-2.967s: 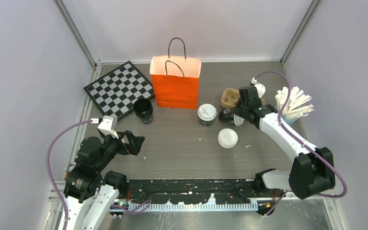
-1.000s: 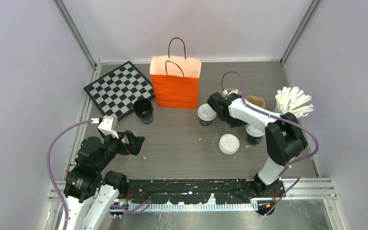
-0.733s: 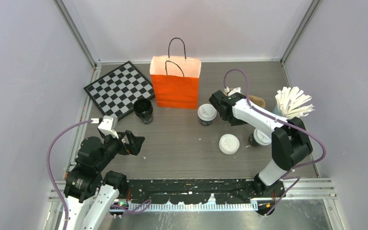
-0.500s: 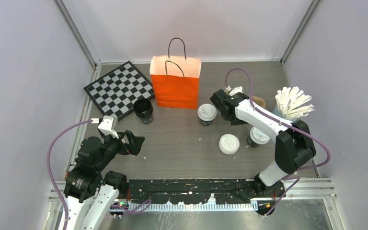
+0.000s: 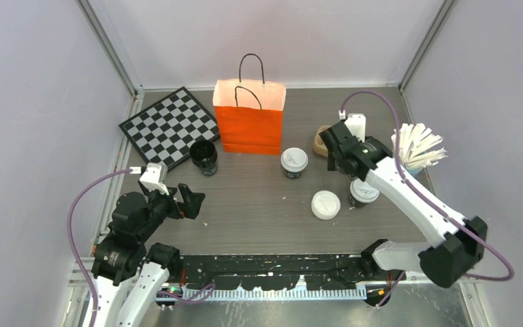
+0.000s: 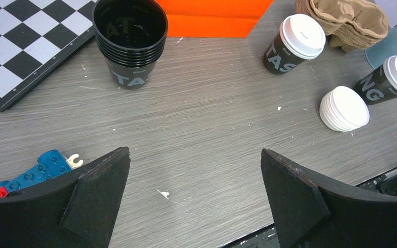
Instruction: Pack the takeout coffee
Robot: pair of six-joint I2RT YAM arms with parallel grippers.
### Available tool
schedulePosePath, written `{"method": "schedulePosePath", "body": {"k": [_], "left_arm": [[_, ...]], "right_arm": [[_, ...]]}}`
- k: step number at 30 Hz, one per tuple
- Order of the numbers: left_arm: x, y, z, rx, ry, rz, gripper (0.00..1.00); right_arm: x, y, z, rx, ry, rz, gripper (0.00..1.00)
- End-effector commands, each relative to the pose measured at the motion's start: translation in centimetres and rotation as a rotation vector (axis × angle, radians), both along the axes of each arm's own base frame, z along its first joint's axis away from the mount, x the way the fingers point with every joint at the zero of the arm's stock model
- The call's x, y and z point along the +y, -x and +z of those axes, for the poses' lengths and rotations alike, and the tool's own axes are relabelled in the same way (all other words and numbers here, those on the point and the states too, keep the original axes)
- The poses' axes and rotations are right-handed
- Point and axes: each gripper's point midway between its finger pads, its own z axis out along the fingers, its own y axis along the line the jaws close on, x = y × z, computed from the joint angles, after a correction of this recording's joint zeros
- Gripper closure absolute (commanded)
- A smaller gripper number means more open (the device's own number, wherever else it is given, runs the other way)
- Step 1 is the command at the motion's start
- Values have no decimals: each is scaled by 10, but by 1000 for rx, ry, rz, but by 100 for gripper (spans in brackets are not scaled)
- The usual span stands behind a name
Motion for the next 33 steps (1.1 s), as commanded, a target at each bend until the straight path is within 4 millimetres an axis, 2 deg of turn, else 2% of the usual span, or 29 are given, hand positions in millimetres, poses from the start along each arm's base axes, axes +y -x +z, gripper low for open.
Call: {"method": "schedulePosePath", "body": {"k": [1,3,7,9,12,14,17,21,24,26,28,31,33], "left_arm": [[0,-6,10,-26,10,8,0],[2,-9,9,-12,6,25,0],[10,-14,8,12,-24,71,0],[8,-16,11,22,-17,70,0],[-5,-21,23,28,50,35,0],[-10,-27,30,36,102,47,3],[-2,-40,42,12,96,108,4],[16,-65,73,-74,-1,197,2],[21,-95,98,-136,-22,253,2],[20,-114,114,-149,-26,277,2],[19,-129,131,-165,-22,293,2],[23,-149,142,-177,-2,358,2],[26,-161,146,-200,27,409,4]], "right_arm": [[17,4,49,-194,-230,55,13],[24,10,67,-277,-335,92,10],[31,17,89,-385,-442,160,10],[35,19,92,-411,-471,184,10],[38,22,91,-411,-510,179,9],[34,23,90,-430,-540,125,1],[32,21,91,-458,-545,107,0],[33,15,120,-629,-606,155,0],[43,13,131,-688,-623,243,0],[47,9,124,-657,-607,254,0],[65,6,109,-601,-638,310,1],[88,4,78,-503,-696,353,2],[92,7,61,-424,-717,316,4]]}}
